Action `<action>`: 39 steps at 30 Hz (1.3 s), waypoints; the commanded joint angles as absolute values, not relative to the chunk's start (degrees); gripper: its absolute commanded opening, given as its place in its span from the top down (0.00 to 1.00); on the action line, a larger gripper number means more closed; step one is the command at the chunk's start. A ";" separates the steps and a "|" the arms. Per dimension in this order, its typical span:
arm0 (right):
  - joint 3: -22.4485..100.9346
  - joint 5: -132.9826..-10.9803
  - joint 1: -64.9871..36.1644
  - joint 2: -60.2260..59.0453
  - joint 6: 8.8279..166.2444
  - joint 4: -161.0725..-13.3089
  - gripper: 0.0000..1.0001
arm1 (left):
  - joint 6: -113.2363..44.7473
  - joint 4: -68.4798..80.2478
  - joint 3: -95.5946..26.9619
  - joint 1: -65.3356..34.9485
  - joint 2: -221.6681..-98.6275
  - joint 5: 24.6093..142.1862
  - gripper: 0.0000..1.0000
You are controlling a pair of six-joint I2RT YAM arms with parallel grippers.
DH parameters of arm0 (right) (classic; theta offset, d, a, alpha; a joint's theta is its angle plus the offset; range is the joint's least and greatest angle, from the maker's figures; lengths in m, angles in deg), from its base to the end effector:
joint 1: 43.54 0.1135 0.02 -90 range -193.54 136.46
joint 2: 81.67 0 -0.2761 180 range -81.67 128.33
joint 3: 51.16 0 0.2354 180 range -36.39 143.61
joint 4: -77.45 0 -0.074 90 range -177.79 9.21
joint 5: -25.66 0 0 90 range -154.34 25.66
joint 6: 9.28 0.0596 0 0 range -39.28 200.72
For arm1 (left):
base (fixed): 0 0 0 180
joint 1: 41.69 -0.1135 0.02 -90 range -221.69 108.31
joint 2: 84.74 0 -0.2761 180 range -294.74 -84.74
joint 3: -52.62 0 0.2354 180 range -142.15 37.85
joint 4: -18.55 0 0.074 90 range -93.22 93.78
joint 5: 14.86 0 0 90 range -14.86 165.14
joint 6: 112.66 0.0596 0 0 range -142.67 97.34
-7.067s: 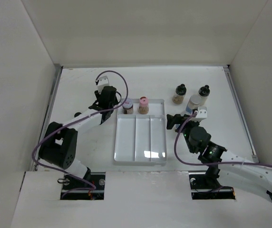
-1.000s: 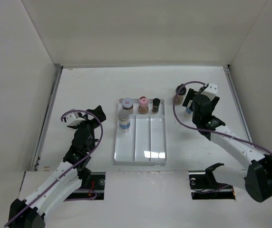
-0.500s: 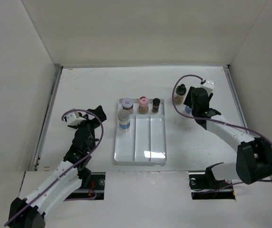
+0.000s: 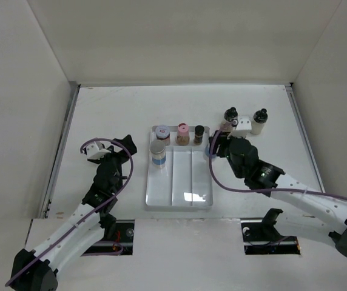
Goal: Organize the condiment bottles
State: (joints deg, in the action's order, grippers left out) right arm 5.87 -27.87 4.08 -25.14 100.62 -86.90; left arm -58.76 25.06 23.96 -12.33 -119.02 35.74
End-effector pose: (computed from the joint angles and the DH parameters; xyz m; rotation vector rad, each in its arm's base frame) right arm 0.1750 0.1392 0.3140 0.0091 1.7901 0.2627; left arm 0.1459 -0.0387 0.2478 -0.6225 1.4417 -0.3659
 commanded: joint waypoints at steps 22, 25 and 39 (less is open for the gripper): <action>4.48 -20.92 9.68 -6.87 97.07 -108.53 0.14 | -59.32 28.21 24.23 -11.77 -118.58 36.11 0.07; 4.30 -21.45 10.29 -9.85 97.60 -106.16 0.01 | -59.32 28.04 24.05 -11.95 -118.67 36.64 0.07; 14.21 -33.73 -15.61 -10.78 102.17 -91.94 0.00 | -59.32 28.04 24.05 -11.59 -118.14 36.46 0.07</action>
State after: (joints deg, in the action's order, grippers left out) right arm 9.06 -27.54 -11.00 -17.01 100.75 -97.79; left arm -59.09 25.45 23.96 -11.56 -119.20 36.11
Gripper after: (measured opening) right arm 0.989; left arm 0.935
